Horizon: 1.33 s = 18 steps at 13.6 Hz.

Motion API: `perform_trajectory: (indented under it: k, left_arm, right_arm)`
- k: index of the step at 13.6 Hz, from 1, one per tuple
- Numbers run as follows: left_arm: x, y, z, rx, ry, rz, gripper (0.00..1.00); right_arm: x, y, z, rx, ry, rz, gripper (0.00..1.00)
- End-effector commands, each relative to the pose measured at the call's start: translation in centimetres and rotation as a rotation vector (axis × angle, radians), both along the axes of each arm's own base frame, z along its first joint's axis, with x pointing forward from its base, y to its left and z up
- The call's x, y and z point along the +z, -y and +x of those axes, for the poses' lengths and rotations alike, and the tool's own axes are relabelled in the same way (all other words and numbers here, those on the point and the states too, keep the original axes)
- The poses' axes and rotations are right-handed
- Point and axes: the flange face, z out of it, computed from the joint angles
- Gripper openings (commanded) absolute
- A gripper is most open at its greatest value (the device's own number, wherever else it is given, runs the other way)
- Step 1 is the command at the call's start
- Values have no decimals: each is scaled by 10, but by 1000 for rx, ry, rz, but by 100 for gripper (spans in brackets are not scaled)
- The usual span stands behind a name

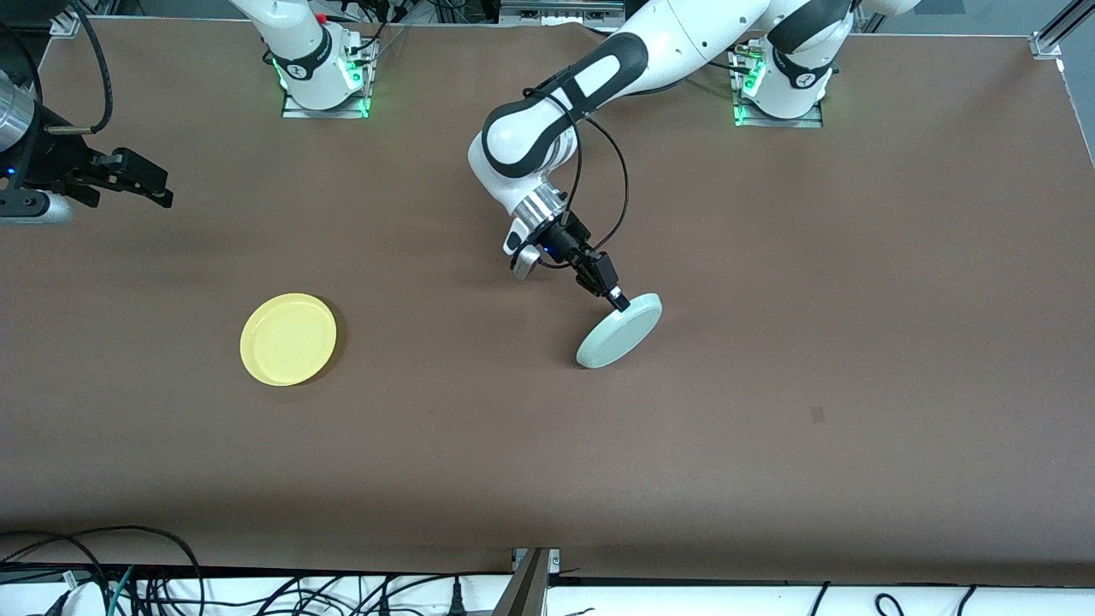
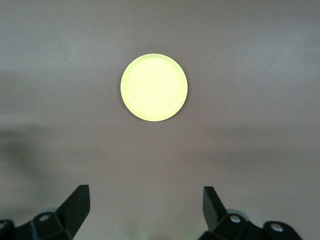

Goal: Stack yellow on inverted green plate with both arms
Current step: 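Carry the flipped green plate with the left gripper to table center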

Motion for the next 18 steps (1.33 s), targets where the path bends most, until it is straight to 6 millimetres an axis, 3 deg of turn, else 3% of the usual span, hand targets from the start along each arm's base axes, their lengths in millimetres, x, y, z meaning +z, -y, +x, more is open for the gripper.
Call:
perform_trajectory:
  k: [1, 7, 8, 9, 12, 15, 18]
  left_arm:
    - [-10, 9, -7, 8, 70, 5, 0]
    - [-28, 23, -24, 20, 92, -26, 0]
    - [-28, 25, -25, 21, 89, -30, 32]
    - [-28, 31, -31, 12, 76, -49, 70]
    - [-35, 36, -42, 33, 56, -112, 77]
    - [-26, 48, -43, 70, -2, -202, 100]
    - [-15, 58, -41, 119, -74, -302, 100]
  right_arm:
    - [7, 2, -2, 1, -4, 14, 100]
    - [7, 3, -2, 0, -4, 16, 100]
    - [7, 3, -2, 0, -4, 16, 100]
    - [6, 3, -3, 0, -6, 16, 100]
    - [7, 2, -2, 1, -4, 16, 100]
    - [6, 2, -3, 0, -6, 16, 100]
    - [6, 3, -3, 0, -6, 16, 100]
